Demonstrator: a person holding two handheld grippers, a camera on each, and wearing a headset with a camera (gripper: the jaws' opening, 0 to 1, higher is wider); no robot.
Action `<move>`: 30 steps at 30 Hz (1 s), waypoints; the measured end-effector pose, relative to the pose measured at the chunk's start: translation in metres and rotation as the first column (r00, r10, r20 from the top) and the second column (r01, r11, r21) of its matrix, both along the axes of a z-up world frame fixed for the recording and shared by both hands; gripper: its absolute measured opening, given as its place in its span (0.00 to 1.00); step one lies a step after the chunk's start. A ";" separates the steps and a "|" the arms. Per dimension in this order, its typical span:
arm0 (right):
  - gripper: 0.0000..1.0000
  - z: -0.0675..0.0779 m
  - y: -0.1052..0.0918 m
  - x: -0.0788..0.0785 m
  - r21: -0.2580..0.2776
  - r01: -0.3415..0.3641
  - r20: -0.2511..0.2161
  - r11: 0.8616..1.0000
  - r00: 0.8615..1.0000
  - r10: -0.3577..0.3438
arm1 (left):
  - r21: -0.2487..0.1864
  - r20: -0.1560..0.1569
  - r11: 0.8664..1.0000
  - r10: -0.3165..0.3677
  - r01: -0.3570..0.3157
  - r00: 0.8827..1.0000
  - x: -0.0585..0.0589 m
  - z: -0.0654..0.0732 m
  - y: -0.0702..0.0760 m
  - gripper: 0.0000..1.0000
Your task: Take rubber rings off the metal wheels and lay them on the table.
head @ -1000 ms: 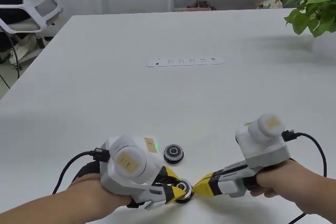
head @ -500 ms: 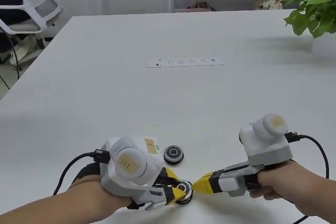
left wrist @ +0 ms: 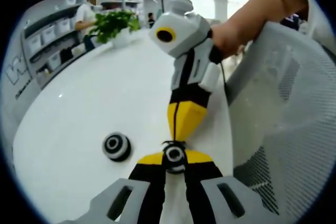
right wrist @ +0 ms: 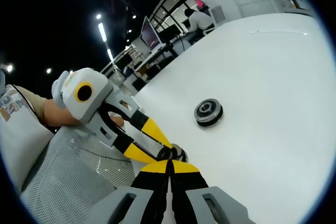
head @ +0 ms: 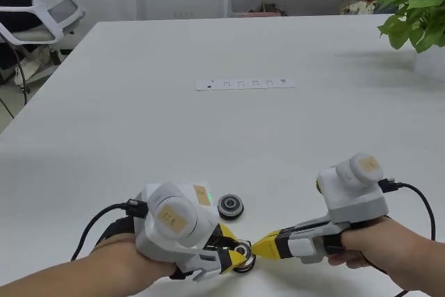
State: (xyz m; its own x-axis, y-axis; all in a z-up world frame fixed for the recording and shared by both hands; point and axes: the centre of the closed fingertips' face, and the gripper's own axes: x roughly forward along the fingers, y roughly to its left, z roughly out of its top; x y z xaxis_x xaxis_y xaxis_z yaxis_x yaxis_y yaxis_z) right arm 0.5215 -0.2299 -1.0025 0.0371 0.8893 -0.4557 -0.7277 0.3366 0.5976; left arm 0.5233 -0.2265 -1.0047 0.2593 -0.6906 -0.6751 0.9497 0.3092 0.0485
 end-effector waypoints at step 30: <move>0.00 0.005 0.006 -0.009 0.024 -0.082 0.052 0.996 0.995 0.081 | 0.005 0.004 1.000 -0.017 0.016 1.000 -0.002 0.000 -0.002 0.13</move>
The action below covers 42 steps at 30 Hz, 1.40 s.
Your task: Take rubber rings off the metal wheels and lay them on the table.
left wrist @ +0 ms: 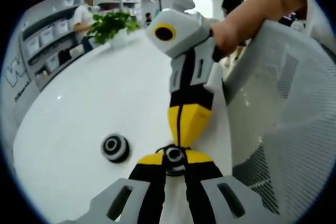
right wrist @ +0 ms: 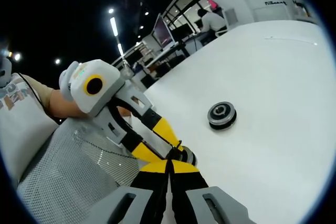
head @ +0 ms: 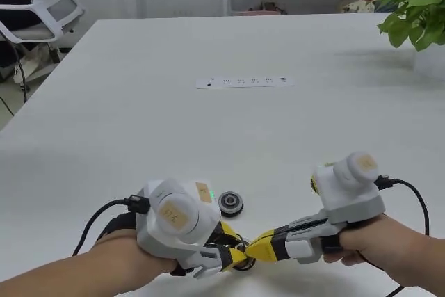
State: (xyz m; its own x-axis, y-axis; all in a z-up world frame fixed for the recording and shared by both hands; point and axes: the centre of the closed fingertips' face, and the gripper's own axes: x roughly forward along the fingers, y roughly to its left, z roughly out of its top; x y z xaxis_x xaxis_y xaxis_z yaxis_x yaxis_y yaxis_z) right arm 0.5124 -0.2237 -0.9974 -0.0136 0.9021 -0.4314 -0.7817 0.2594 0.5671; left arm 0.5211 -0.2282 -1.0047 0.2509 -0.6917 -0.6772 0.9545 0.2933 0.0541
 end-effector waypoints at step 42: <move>0.00 0.009 -0.003 0.007 0.017 0.037 0.003 0.999 0.999 -0.037 | -0.069 -0.059 0.997 0.017 -0.021 0.998 -0.015 0.039 0.022 0.36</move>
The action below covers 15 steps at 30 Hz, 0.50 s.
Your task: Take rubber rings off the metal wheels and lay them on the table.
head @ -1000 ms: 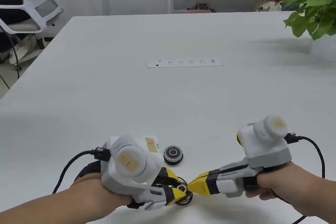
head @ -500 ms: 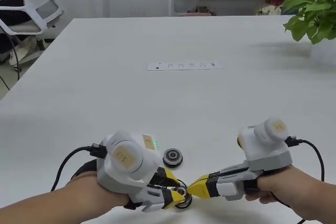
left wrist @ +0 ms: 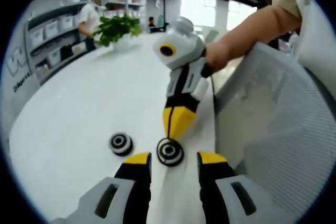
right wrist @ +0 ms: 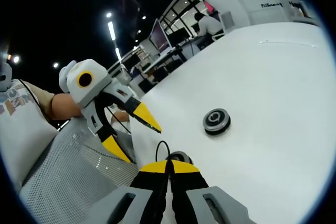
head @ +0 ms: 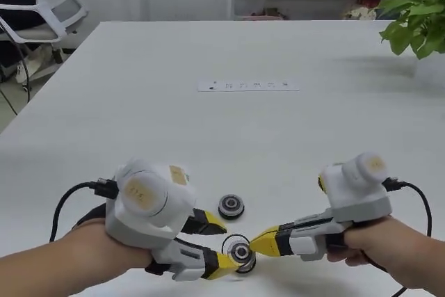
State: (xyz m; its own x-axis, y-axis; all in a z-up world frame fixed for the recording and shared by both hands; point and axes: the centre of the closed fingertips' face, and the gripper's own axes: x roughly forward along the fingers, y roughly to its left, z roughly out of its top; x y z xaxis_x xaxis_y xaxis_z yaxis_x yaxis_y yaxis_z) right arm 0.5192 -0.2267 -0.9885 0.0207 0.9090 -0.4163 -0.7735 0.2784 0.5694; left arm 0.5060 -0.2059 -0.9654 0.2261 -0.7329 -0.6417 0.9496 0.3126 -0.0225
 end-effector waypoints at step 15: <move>0.00 0.009 0.006 0.003 0.005 -0.014 0.011 1.000 1.000 0.014 | -0.039 0.024 0.997 0.071 -0.070 0.997 -0.001 0.023 0.030 0.51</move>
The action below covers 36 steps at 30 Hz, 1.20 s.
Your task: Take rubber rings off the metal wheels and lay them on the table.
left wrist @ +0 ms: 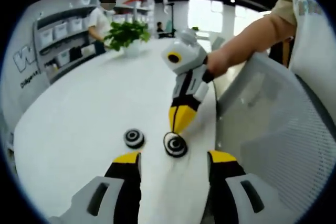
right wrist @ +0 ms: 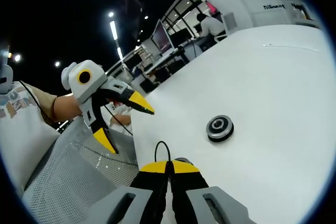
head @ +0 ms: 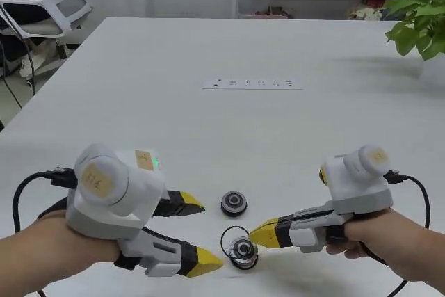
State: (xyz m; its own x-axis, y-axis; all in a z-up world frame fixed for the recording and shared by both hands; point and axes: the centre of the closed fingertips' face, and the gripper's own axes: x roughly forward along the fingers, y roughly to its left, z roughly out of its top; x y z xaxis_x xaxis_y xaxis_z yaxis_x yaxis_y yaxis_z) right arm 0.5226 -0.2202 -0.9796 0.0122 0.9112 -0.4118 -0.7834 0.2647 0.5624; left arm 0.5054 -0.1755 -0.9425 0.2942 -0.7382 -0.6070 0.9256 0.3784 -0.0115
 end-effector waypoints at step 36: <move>0.00 -0.007 0.043 0.015 -0.068 -0.030 0.060 0.997 0.998 0.034 | 0.013 0.007 0.995 0.104 -0.104 0.995 -0.002 -0.004 0.041 0.65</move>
